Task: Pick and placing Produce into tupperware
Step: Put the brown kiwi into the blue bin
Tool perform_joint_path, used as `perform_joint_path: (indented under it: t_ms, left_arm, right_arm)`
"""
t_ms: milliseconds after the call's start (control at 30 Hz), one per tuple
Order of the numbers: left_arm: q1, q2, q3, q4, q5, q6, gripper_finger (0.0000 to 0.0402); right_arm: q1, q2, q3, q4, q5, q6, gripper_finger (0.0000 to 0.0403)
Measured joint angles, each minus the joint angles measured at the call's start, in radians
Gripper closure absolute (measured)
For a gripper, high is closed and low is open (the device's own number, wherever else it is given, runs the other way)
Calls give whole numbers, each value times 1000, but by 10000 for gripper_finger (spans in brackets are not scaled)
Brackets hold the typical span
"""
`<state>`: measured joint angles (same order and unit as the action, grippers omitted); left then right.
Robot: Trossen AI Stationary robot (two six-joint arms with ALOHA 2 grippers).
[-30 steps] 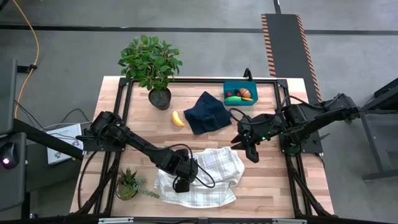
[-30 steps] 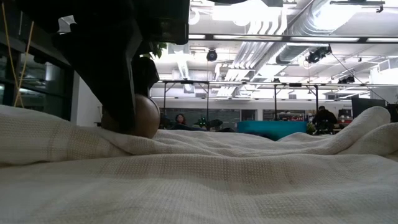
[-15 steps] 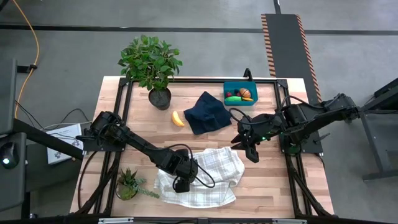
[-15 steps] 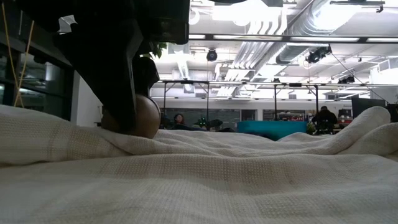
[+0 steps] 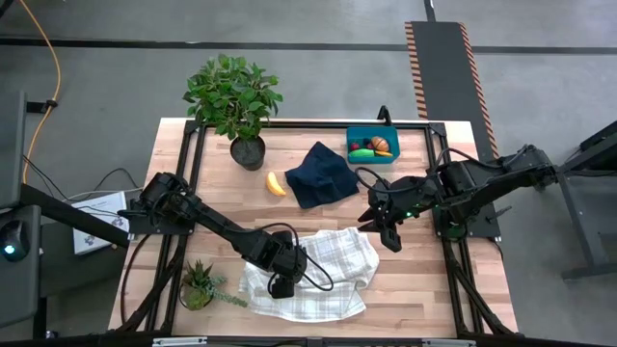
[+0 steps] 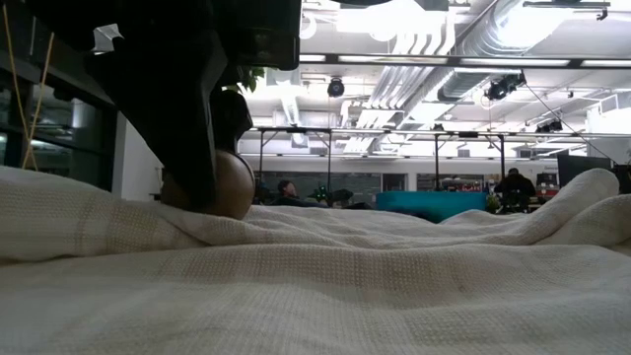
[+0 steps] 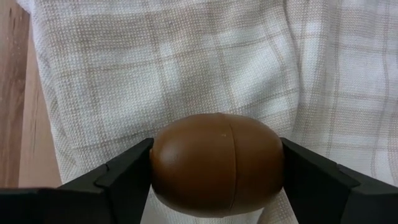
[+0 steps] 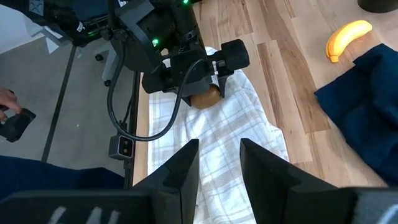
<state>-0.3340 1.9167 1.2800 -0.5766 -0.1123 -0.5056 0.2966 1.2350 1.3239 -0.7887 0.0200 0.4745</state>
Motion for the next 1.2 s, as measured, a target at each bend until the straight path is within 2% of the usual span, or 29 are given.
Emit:
perform_joint_path:
  t_ms: [667, 800, 1067, 1200]
  left_arm:
    - [0, 0, 17, 1, -5, -25, 112]
    - [0, 0, 57, 0, -35, -8, 109]
    - [1, 0, 157, -40, -123, 61, 110]
    - [1, 0, 217, -106, -184, 83, 108]
  right_arm:
    - [-2, 0, 0, 64, 10, -32, 295]
    - [-9, -7, 0, 64, 67, -50, 295]
    - [-31, -77, 0, 63, 304, -54, 295]
    - [-76, -138, 0, 16, 322, -29, 295]
